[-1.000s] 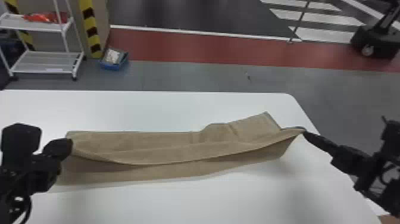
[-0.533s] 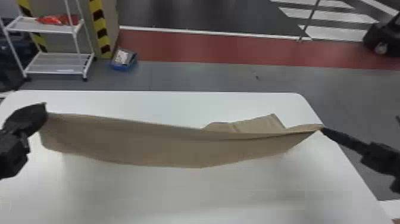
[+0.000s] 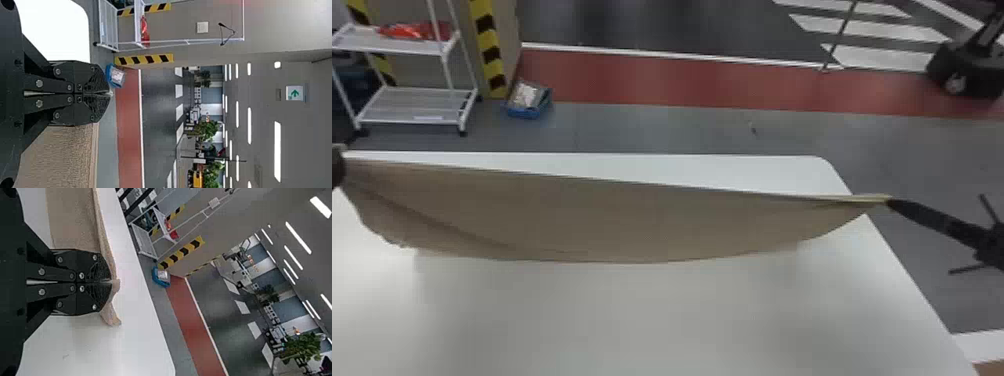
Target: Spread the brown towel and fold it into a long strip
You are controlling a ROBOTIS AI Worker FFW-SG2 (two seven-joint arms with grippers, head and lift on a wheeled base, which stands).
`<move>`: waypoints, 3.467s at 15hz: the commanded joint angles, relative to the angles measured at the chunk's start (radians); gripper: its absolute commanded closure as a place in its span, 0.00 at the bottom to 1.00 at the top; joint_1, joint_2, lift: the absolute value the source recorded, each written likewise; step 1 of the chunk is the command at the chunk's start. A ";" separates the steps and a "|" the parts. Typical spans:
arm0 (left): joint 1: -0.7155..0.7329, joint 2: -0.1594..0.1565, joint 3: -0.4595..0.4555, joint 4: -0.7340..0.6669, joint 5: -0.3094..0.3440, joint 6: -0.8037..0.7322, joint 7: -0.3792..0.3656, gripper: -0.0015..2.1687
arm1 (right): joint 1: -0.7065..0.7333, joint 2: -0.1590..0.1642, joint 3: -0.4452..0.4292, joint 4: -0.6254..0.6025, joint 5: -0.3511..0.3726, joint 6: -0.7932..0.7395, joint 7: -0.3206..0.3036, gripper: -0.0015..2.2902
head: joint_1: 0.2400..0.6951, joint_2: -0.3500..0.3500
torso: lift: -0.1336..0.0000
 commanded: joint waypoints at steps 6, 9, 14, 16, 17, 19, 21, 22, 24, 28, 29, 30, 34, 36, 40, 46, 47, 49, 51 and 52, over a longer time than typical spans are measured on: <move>-0.375 0.051 -0.025 0.312 0.101 0.008 -0.008 0.65 | -0.414 0.000 0.274 0.374 0.060 -0.173 -0.007 0.65 | 0.81 0.41 | 0.08; -0.530 0.074 -0.059 0.446 0.098 -0.010 -0.005 0.65 | -0.582 -0.004 0.365 0.525 0.140 -0.315 -0.005 0.65 | 0.65 0.45 | 0.08; -0.529 0.082 -0.097 0.447 0.111 -0.022 -0.019 0.65 | -0.528 -0.006 0.363 0.515 0.146 -0.336 0.028 0.65 | 0.39 0.47 | 0.08; -0.450 0.077 -0.105 0.381 0.100 -0.022 -0.019 0.65 | -0.379 -0.015 0.334 0.403 0.178 -0.330 0.053 0.65 | 0.44 0.45 | 0.08; -0.420 0.076 -0.116 0.355 0.077 -0.022 -0.012 0.65 | -0.329 -0.016 0.325 0.380 0.189 -0.321 0.065 0.65 | 0.49 0.44 | 0.08; -0.319 0.049 -0.131 0.277 -0.012 -0.044 -0.002 0.65 | -0.221 -0.023 0.276 0.319 0.206 -0.290 0.110 0.65 | 0.60 0.42 | 0.08; -0.217 -0.021 -0.128 0.234 -0.055 -0.090 -0.002 0.65 | -0.172 -0.047 0.256 0.325 0.237 -0.253 0.160 0.65 | 0.77 0.38 | 0.08; -0.162 -0.032 -0.128 0.216 -0.055 -0.115 -0.002 0.65 | -0.151 -0.055 0.234 0.333 0.237 -0.238 0.183 0.65 | 0.82 0.36 | 0.08; -0.076 -0.036 -0.126 0.191 -0.073 -0.148 0.000 0.65 | -0.117 -0.059 0.204 0.330 0.234 -0.207 0.231 0.65 | 0.92 0.33 | 0.08; 0.047 -0.038 -0.085 0.052 -0.150 0.051 -0.016 0.65 | 0.000 -0.072 0.118 0.244 0.224 -0.207 0.305 0.65 | 1.00 0.28 | 0.08; 0.059 -0.038 -0.074 0.030 -0.149 0.076 -0.012 0.65 | 0.027 -0.070 0.093 0.209 0.220 -0.186 0.324 0.64 | 1.00 0.27 | 0.08; 0.076 -0.039 -0.061 0.003 -0.144 0.122 -0.011 0.65 | 0.060 -0.069 0.064 0.166 0.209 -0.143 0.331 0.64 | 1.00 0.27 | 0.08; 0.112 -0.038 -0.053 -0.031 -0.146 0.171 -0.016 0.65 | 0.110 -0.056 0.053 0.123 0.211 -0.075 0.338 0.64 | 1.00 0.27 | 0.08; 0.076 -0.038 -0.073 -0.008 -0.152 0.171 -0.017 0.65 | 0.084 -0.053 0.098 0.146 0.217 -0.075 0.321 0.60 | 1.00 0.27 | 0.08; -0.069 -0.032 -0.105 0.131 -0.178 0.174 -0.019 0.65 | -0.103 -0.056 0.190 0.322 0.244 -0.069 0.292 0.60 | 1.00 0.31 | 0.08; -0.273 -0.018 -0.125 0.403 -0.181 0.162 -0.026 0.65 | -0.405 -0.079 0.383 0.681 0.329 -0.195 0.200 0.60 | 1.00 0.39 | 0.08; -0.291 -0.016 -0.133 0.430 -0.182 0.146 -0.026 0.65 | -0.424 -0.078 0.400 0.706 0.329 -0.213 0.176 0.60 | 1.00 0.39 | 0.08; -0.320 -0.018 -0.156 0.477 -0.198 0.128 -0.025 0.65 | -0.450 -0.072 0.421 0.744 0.330 -0.238 0.140 0.60 | 1.00 0.40 | 0.08; -0.343 -0.018 -0.168 0.509 -0.202 0.122 -0.025 0.65 | -0.470 -0.072 0.464 0.773 0.346 -0.259 0.097 0.60 | 1.00 0.40 | 0.08; -0.349 -0.018 -0.176 0.521 -0.204 0.116 -0.025 0.65 | -0.471 -0.067 0.472 0.778 0.355 -0.272 0.079 0.60 | 1.00 0.40 | 0.08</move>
